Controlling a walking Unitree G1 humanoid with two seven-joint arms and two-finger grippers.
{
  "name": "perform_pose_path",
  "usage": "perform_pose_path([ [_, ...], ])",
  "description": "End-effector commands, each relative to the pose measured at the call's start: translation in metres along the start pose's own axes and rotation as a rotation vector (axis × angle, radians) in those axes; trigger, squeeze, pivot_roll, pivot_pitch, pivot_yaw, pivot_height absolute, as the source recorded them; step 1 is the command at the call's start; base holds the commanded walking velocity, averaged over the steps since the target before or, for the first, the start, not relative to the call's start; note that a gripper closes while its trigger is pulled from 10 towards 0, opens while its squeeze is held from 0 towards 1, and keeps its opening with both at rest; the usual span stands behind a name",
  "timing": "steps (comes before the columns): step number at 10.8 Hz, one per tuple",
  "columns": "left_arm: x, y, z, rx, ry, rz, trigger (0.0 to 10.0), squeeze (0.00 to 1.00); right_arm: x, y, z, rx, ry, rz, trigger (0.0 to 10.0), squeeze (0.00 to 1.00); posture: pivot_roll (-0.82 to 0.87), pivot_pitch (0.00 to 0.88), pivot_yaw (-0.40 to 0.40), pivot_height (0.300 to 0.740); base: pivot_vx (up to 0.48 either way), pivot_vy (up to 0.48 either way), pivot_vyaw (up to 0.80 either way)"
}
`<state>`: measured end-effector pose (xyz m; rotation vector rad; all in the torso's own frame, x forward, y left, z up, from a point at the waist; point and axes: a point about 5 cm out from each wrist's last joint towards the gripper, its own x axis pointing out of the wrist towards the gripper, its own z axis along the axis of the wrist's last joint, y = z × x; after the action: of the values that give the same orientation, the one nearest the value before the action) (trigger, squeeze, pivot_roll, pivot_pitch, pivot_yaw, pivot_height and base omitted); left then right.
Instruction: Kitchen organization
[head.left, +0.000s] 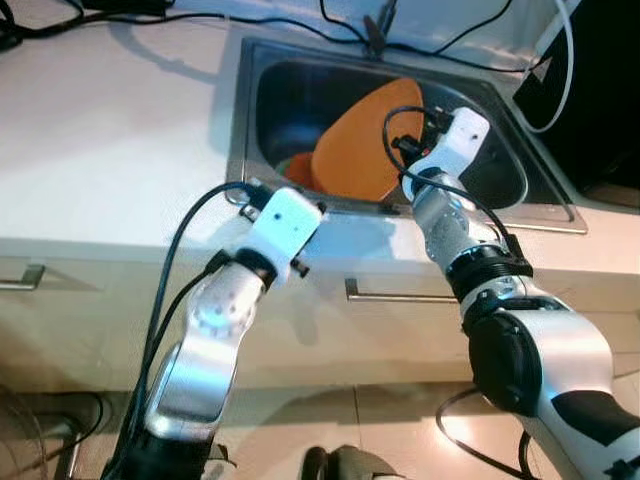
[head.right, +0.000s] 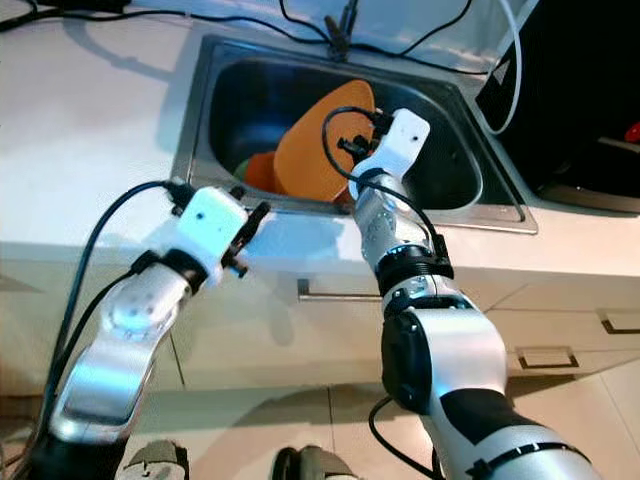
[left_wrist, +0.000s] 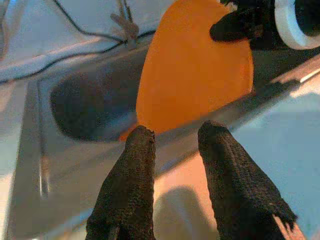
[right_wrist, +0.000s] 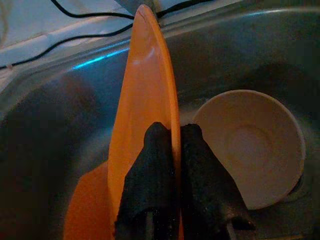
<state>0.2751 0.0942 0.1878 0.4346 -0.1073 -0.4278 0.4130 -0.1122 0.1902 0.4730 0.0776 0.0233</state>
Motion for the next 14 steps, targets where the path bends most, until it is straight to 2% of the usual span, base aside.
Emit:
perform_pose_path([
  [1,-0.004,-0.003,0.003,-0.031,0.002,0.004,10.0,0.00,0.001,-0.007,0.004,-0.027,-0.012,-0.012,10.0,0.00,0.08,0.183,-0.228,0.719,0.000,0.000,0.00],
  [4,-0.016,0.001,0.004,-0.044,0.027,0.032,10.0,0.00,0.000,-0.003,-0.002,-0.040,-0.002,-0.006,10.0,0.00,0.10,0.205,-0.216,0.719,0.000,0.000,0.00],
  [5,-0.017,0.001,0.004,-0.042,0.032,0.031,10.0,0.00,0.000,-0.004,-0.003,-0.042,0.001,-0.012,10.0,1.00,0.10,0.211,-0.213,0.719,0.000,0.000,0.00],
  [6,-0.018,0.001,0.005,-0.040,0.039,0.029,10.0,0.00,-0.001,-0.004,-0.004,-0.043,0.004,-0.013,10.0,1.00,0.10,0.220,-0.211,0.719,0.000,0.000,0.00],
  [7,-0.018,0.002,0.004,-0.040,0.044,0.029,10.0,0.00,-0.001,-0.005,-0.005,-0.043,0.007,-0.012,10.0,0.00,0.10,0.222,-0.211,0.719,0.000,0.000,0.00],
  [9,-0.016,0.003,0.005,-0.035,0.046,0.031,10.0,0.00,-0.001,-0.006,-0.008,-0.045,0.016,-0.010,10.0,0.00,0.09,0.218,-0.215,0.719,0.000,0.000,0.00],
  [10,-0.014,0.003,0.005,-0.028,0.044,0.033,10.0,0.00,-0.002,-0.009,-0.008,-0.071,0.022,-0.017,10.0,1.00,0.09,0.213,-0.217,0.719,0.000,0.000,0.00],
  [11,-0.014,0.004,0.005,-0.027,0.044,0.034,10.0,0.00,-0.001,-0.010,-0.006,-0.082,0.020,-0.019,10.0,1.00,0.10,0.213,-0.217,0.719,0.000,0.000,0.00],
  [12,-0.013,0.004,0.005,-0.025,0.045,0.034,10.0,0.00,-0.001,-0.010,-0.004,-0.106,0.010,-0.017,10.0,0.92,0.09,0.208,-0.217,0.719,0.000,0.000,0.00],
  [13,-0.011,0.004,0.004,-0.020,0.045,0.037,10.0,0.00,0.000,-0.009,0.002,-0.147,-0.021,-0.013,10.0,0.00,0.09,0.200,-0.216,0.719,0.000,0.000,0.00],
  [14,-0.010,0.005,0.005,-0.014,0.043,0.037,10.0,0.00,0.000,-0.009,0.006,-0.195,-0.042,-0.016,10.0,0.00,0.08,0.198,-0.215,0.719,0.000,0.000,0.00],
])
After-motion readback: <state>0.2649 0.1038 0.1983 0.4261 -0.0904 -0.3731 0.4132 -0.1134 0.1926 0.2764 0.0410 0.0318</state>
